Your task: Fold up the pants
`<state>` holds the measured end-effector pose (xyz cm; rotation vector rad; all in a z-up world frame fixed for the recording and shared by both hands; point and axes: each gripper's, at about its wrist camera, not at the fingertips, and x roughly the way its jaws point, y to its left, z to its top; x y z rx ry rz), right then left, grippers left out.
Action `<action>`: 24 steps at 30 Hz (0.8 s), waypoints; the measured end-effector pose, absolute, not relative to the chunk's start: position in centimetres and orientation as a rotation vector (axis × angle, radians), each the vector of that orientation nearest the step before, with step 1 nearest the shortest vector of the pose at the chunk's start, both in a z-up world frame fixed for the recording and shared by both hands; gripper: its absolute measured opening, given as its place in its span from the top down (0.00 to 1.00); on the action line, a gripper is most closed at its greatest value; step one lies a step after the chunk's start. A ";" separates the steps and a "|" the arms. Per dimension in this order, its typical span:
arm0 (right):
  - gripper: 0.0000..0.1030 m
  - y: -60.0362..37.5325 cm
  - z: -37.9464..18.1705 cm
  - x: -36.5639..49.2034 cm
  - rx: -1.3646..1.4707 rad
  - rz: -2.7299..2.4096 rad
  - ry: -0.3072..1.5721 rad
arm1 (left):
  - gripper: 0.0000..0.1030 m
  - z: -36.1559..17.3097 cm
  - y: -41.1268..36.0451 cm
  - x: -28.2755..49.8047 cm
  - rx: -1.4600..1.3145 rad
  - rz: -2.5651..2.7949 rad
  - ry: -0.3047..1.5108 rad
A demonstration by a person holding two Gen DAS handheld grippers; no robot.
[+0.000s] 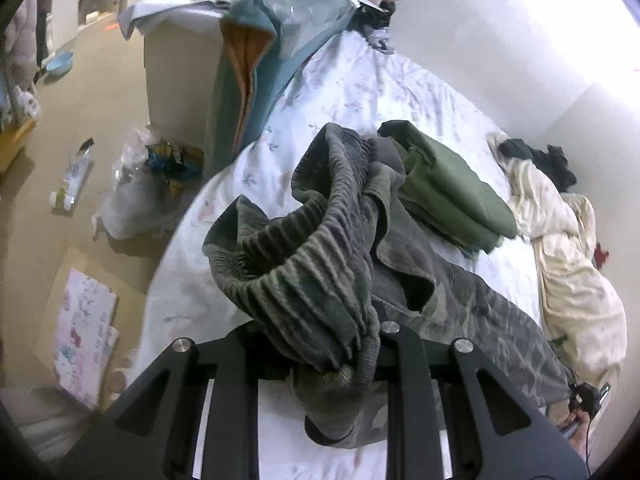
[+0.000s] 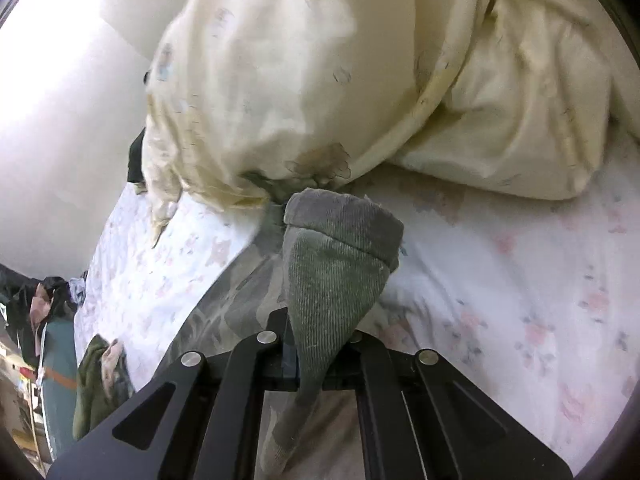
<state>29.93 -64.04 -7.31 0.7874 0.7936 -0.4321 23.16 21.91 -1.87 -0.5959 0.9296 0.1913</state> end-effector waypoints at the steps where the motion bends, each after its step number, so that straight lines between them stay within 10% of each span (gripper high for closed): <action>1: 0.97 -63.6 -6.9 29.0 0.789 -0.443 0.809 | 0.82 -1.5 22.8 22.0 -0.615 0.194 0.934; 17: 0.92 -59.6 -13.1 16.7 0.633 -0.602 1.350 | 0.82 -8.0 30.7 8.8 -0.613 0.329 1.279; 21: 0.46 -59.2 -12.5 17.5 0.395 -0.736 1.410 | 0.81 -8.1 29.9 9.1 -0.545 0.351 1.283; 24: 0.43 -58.3 -9.8 18.8 0.172 -0.860 1.330 | 0.81 -8.4 30.0 8.8 -0.568 0.362 1.286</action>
